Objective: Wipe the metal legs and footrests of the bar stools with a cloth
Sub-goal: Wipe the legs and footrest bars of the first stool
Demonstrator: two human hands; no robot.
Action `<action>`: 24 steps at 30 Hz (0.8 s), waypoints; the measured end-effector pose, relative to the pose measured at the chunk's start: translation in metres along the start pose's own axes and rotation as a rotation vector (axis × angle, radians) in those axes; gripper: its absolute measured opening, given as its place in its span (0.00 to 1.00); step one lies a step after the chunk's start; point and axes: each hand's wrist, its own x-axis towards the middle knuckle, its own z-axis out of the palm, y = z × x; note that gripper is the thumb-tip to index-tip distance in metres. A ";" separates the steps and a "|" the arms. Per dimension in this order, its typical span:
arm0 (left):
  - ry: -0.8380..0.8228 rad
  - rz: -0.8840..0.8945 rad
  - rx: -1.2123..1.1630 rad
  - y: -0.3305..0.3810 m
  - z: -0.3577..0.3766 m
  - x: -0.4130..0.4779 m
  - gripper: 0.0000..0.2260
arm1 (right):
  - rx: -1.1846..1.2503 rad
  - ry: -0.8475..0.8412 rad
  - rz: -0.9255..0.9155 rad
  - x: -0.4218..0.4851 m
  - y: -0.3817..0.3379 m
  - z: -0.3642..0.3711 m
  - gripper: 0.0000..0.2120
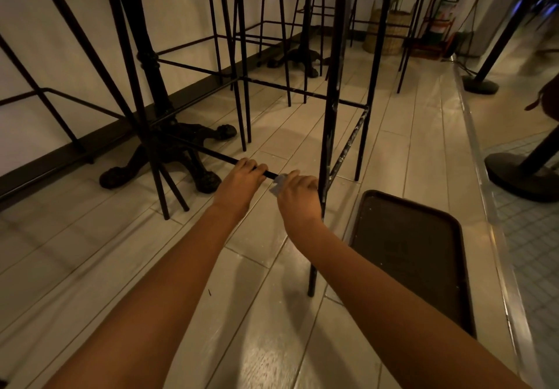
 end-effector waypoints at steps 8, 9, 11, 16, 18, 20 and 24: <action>0.000 0.016 0.007 -0.002 0.003 0.002 0.22 | -0.419 -0.101 -0.111 -0.007 0.000 -0.007 0.20; 0.006 0.008 -0.014 -0.001 0.002 0.002 0.21 | -0.436 -0.093 -0.126 -0.006 0.001 -0.009 0.20; 0.024 -0.021 -0.067 -0.001 0.001 0.002 0.20 | -0.401 -0.086 -0.190 -0.005 0.004 -0.008 0.23; 0.011 -0.037 -0.087 0.001 -0.002 0.002 0.18 | -0.269 -0.005 -0.170 -0.007 0.011 -0.012 0.23; -0.008 -0.039 -0.079 0.002 -0.002 0.001 0.20 | -0.274 -0.023 -0.168 -0.004 0.005 -0.008 0.22; -0.006 -0.054 -0.081 0.003 -0.002 0.001 0.23 | -0.306 -0.055 -0.159 -0.003 0.002 -0.006 0.21; -0.001 -0.056 -0.057 0.006 -0.007 0.001 0.21 | -0.346 -0.068 -0.120 -0.005 0.000 -0.001 0.23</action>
